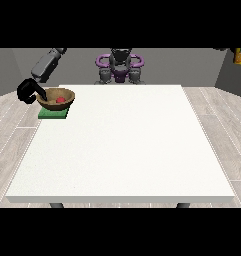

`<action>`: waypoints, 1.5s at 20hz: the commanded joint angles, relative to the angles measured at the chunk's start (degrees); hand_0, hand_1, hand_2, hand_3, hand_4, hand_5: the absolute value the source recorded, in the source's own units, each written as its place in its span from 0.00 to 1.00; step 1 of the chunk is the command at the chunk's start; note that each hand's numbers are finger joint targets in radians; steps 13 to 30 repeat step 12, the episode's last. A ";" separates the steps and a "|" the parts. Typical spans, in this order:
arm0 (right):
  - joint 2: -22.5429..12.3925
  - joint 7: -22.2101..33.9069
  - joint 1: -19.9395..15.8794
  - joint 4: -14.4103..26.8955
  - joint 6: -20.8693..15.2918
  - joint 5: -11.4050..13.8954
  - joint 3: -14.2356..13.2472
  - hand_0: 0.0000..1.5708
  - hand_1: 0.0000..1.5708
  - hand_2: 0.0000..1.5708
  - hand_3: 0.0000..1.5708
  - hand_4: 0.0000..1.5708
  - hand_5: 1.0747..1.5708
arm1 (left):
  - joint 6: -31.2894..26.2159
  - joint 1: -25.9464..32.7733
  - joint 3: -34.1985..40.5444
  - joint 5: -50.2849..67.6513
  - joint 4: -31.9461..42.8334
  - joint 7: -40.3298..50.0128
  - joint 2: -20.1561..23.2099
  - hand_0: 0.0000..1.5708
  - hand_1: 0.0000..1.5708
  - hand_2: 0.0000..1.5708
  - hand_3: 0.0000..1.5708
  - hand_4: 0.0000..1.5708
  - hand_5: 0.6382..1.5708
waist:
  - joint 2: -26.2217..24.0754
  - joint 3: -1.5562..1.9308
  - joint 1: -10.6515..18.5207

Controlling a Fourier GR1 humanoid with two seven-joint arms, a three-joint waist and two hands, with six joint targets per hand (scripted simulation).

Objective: Pick the cup and pour the ball into the bowl, then pick the bowl and place it on the pad

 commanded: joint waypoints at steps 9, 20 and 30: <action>-0.25 3.59 -1.34 3.75 3.23 5.20 6.17 0.00 0.00 0.00 0.00 0.00 0.65 | 4.27 -0.42 -3.99 0.60 -5.90 7.24 -3.09 0.00 0.00 0.00 0.00 0.76 1.00 | -6.55 0.05 0.68; -4.11 9.16 -3.08 0.16 7.44 4.98 7.13 0.00 0.00 0.00 0.00 0.13 0.61 | 4.55 3.26 -4.60 -3.01 -1.93 1.68 -5.19 0.00 0.00 0.00 0.00 0.76 1.00 | -9.82 -0.07 -2.03; -4.11 9.16 -3.08 0.16 7.44 4.98 7.13 0.00 0.00 0.00 0.00 0.13 0.61 | 4.55 3.26 -4.60 -3.01 -1.93 1.68 -5.19 0.00 0.00 0.00 0.00 0.76 1.00 | -9.82 -0.07 -2.03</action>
